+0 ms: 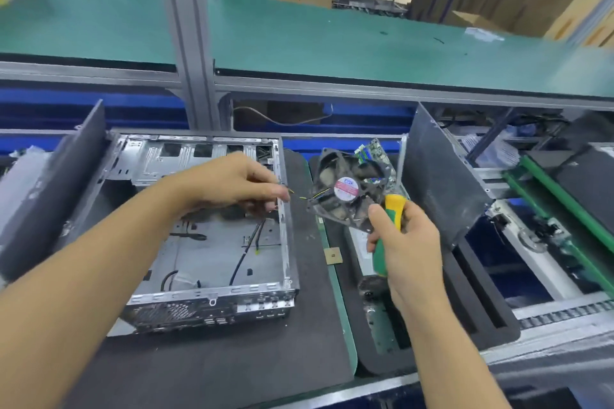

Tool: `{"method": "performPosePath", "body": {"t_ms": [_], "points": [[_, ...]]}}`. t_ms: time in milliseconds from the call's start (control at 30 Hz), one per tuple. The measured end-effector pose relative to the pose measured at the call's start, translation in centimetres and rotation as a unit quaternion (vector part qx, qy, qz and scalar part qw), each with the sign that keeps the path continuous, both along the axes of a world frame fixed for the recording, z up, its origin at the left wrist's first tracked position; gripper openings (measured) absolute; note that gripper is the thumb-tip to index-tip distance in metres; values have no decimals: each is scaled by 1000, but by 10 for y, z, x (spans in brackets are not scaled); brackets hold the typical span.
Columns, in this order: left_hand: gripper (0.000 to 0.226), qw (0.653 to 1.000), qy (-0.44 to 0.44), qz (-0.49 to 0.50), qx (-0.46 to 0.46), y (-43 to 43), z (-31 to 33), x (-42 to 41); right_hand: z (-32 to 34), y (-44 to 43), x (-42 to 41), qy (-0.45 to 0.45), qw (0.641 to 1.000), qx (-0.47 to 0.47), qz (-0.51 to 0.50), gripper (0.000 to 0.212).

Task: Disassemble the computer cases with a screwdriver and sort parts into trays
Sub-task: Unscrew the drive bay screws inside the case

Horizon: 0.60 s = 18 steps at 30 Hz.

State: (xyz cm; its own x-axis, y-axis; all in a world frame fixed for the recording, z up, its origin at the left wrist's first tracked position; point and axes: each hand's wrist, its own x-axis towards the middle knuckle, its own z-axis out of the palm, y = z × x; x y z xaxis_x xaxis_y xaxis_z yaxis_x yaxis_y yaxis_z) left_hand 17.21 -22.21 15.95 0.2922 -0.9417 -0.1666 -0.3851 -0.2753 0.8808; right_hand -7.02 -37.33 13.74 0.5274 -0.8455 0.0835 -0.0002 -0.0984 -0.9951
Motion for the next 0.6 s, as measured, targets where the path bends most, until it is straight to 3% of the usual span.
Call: {"method": "performPosePath", "body": {"t_ms": [100, 200, 300, 367, 600], "points": [[30, 997, 46, 9, -54, -36, 19, -30, 23, -28, -21, -8, 999, -10, -48, 13], [25, 992, 120, 28, -31, -89, 7, -77, 35, -57, -52, 25, 997, -30, -72, 16], [27, 987, 155, 47, 17, -134, -32, -129, 24, -83, -85, 125, 984, -67, -111, 13], [25, 982, 170, 56, 64, -154, -66, -163, 4, -97, -106, 199, 968, -90, -124, 24], [14, 939, 203, 120, 252, -156, -177, -223, -91, -115, -144, 427, 898, -75, -77, 37]]}}
